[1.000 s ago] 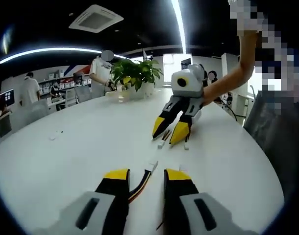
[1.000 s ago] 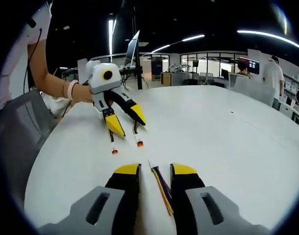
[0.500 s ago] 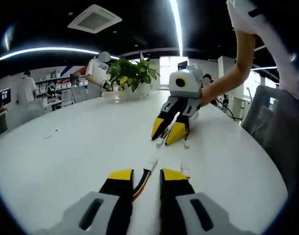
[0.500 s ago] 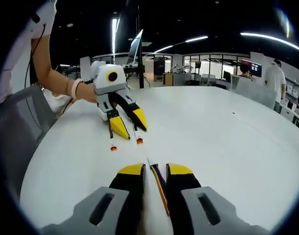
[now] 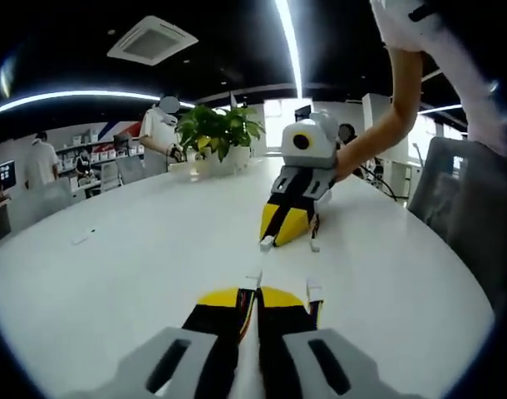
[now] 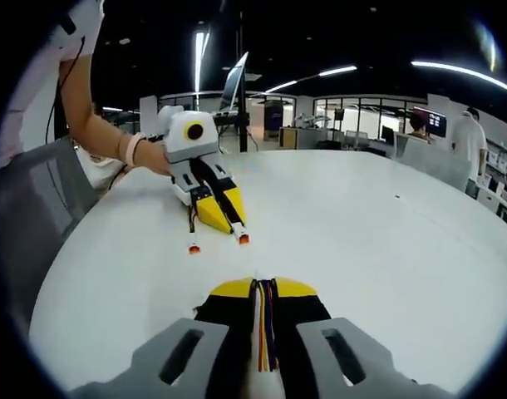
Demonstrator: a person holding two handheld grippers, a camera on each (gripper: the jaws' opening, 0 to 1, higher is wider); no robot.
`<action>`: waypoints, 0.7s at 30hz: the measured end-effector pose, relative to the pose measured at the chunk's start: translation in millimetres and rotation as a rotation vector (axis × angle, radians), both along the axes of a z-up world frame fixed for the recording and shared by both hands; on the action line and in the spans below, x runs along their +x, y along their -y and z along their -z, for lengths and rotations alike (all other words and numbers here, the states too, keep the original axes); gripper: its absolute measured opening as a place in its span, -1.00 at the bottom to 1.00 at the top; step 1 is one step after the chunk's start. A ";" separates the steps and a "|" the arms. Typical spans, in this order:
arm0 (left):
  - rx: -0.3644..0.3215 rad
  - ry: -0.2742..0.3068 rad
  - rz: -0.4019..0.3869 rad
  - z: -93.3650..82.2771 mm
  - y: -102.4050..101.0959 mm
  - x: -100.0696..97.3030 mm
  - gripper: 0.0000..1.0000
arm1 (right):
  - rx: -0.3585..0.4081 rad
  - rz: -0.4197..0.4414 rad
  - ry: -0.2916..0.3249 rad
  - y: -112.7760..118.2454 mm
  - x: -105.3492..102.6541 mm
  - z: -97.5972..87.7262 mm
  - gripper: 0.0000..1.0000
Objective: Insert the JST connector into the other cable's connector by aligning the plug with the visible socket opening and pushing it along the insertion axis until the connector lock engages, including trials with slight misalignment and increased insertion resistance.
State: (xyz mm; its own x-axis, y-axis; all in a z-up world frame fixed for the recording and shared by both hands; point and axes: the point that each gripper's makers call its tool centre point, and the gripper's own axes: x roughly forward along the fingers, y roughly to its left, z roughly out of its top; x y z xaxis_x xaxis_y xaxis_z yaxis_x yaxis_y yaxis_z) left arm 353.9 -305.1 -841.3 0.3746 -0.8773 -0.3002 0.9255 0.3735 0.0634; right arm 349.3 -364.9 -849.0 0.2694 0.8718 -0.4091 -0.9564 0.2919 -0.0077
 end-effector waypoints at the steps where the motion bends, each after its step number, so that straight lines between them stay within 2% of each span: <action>1: 0.001 0.002 0.002 -0.1 0.2 -0.1 -0.98 | 0.001 -0.001 0.000 0.2 0.2 -0.2 -0.90; 9: -0.004 0.005 0.022 -0.7 2.0 -0.6 -0.99 | 0.022 -0.014 -0.003 0.9 1.6 -0.9 -0.91; 21: -0.077 -0.041 0.022 -2.4 1.5 1.5 -1.00 | 0.090 -0.040 -0.041 -7.2 2.4 -2.4 -0.92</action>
